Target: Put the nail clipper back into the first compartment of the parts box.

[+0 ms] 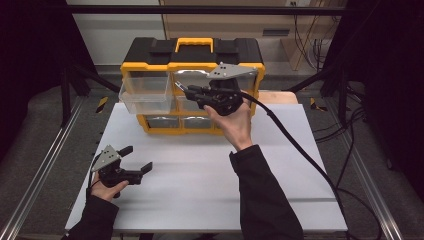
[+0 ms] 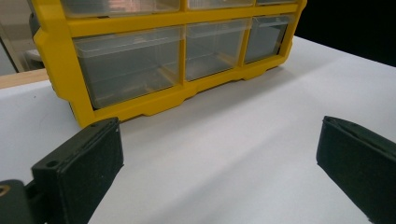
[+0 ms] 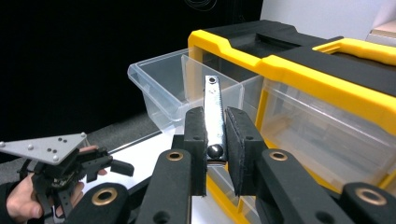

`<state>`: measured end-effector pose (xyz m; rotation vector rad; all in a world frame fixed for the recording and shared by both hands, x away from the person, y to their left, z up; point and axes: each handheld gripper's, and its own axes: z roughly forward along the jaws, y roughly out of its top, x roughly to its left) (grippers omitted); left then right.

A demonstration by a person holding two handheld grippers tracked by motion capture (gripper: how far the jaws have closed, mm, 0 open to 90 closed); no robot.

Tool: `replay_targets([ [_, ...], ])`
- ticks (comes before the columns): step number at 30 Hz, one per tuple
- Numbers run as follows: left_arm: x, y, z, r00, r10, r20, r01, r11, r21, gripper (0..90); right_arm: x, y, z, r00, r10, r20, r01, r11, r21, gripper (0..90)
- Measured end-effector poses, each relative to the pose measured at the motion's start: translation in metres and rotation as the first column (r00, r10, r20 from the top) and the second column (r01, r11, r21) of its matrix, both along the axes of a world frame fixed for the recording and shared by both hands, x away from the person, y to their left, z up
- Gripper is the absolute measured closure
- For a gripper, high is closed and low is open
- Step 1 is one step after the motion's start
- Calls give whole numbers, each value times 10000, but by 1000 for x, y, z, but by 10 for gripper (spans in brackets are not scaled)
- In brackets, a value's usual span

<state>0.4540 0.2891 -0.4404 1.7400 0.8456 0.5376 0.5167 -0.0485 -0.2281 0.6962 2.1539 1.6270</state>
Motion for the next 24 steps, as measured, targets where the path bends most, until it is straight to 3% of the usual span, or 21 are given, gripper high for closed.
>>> replay_targets([
  [24,0,1,0,10000,31,4,-31,10000,-50,4,25,43,17,9998,180,-11,-181,9994,-302,793],
])
